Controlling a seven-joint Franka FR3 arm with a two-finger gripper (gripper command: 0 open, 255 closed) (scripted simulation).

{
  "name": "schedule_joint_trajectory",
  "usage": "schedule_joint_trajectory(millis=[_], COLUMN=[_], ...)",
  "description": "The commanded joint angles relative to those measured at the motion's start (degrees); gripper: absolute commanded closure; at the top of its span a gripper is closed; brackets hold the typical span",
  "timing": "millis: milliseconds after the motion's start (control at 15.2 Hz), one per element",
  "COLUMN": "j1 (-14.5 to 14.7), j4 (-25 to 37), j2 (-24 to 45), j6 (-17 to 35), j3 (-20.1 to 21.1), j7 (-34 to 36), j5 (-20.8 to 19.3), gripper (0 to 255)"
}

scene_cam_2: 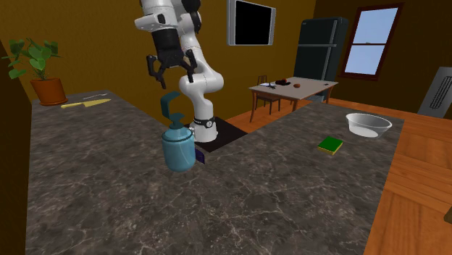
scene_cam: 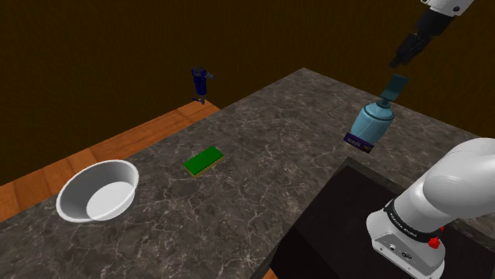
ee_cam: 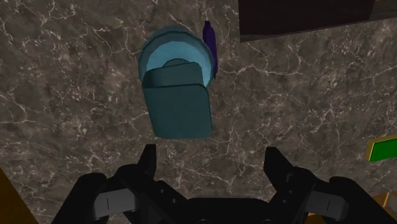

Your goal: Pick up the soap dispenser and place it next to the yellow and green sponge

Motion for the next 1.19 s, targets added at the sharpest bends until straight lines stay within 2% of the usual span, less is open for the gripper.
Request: schedule_joint_trajectory(millis=[0, 528, 1056, 1122], j1=[0.49, 0.45, 0.45, 0.45], j4=[2.10, -3.38, -3.38, -3.38], j2=[2.52, 2.95, 2.95, 2.95], j6=[0.38, 6.27, 6.26, 6.26], j3=[-3.41, -4.36, -4.35, -4.35], j7=[-3.58, -3.52, -3.52, -3.52], j5=[-0.01, -0.45, -0.45, -0.45], gripper=[0, 0, 0, 255])
